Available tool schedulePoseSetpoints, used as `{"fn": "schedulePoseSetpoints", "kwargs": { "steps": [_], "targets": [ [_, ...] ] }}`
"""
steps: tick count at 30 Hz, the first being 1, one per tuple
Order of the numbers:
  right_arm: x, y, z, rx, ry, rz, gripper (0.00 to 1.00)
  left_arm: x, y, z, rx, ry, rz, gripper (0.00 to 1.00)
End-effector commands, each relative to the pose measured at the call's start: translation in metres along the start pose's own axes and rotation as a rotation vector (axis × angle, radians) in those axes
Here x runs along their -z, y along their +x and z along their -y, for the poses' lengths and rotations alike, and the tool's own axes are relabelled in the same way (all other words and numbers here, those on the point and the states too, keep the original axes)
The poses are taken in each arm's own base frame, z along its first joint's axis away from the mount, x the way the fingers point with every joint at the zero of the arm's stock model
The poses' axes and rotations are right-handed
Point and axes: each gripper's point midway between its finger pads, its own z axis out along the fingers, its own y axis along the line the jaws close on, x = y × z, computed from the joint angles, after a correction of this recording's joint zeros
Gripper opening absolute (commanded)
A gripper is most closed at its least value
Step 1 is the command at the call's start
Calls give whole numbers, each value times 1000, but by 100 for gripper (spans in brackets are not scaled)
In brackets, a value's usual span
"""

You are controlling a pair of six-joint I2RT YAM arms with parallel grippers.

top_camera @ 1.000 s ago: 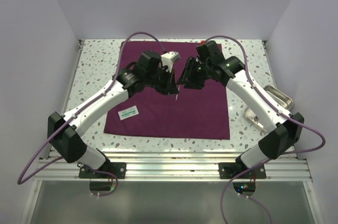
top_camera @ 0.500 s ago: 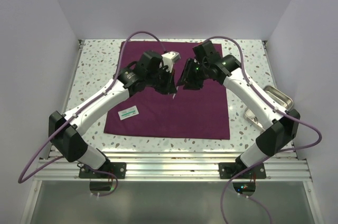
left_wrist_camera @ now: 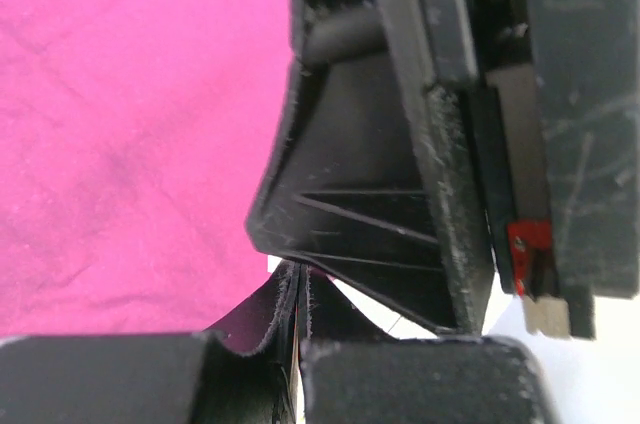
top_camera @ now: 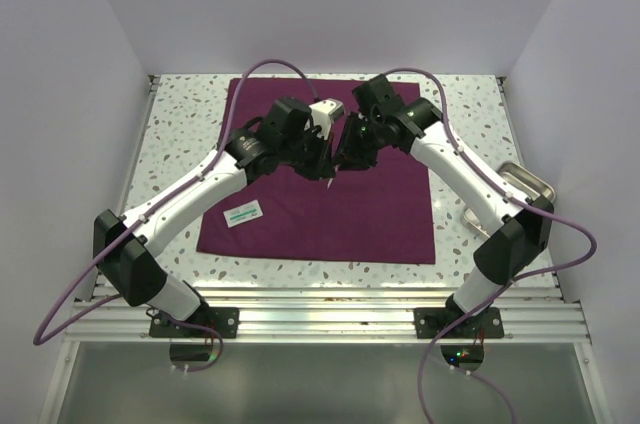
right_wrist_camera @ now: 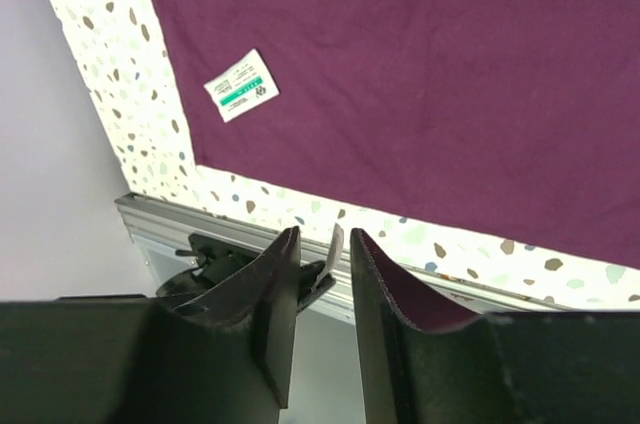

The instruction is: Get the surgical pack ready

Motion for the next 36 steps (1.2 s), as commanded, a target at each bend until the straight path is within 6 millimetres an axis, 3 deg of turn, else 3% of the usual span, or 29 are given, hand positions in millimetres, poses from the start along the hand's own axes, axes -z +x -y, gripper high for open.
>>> {"fn": "schedulePoseSetpoints", "kwargs": {
  "steps": [1,6,8,11,12,14,15,17,18,20,21,22,23,25,27,30,32,33,36],
  "targets": [
    [8,7,1,-17,8,-16,29,5,-13,2,-37,-12,26,0],
    [3,10,3,-23,8,-28,14,6,-15,6,-37,5,36,0],
    [3,9,3,-21,10,-26,3,7,-16,6,-38,5,41,0],
    [4,5,4,-16,21,-6,0,11,-18,6,-42,0,53,0],
    [5,3,5,-16,24,2,0,13,-18,6,-37,-3,59,7],
    [10,-7,26,-19,101,52,0,20,-18,-3,-11,-30,80,42],
    [15,-14,30,-34,97,69,0,22,-17,-10,8,-40,86,42],
    [17,-20,62,-63,159,83,0,24,-3,-27,61,-41,72,52],
    [26,-28,96,-128,195,108,0,35,-9,-50,117,-70,112,53],
    [35,-41,133,-158,237,150,0,37,5,-76,180,-102,95,54],
    [48,-56,165,-218,280,191,0,43,9,-94,203,-147,95,54],
    [55,-51,193,-237,341,192,0,43,14,-103,208,-176,84,54],
    [71,-62,234,-248,443,231,0,42,23,-116,215,-232,68,54],
    [85,-58,284,-224,587,211,0,41,34,-132,225,-295,43,55],
    [112,-62,335,-234,825,247,0,41,50,-153,242,-402,-3,57],
    [137,-78,367,-173,1066,286,0,41,60,-172,258,-502,-31,60],
    [137,-91,377,-137,1141,268,0,46,66,-188,278,-592,-39,59],
    [153,-103,383,-123,1242,303,0,47,69,-193,286,-613,-47,60],
    [146,-123,398,-75,1352,256,0,48,87,-207,322,-683,-88,62]
  ]
}}
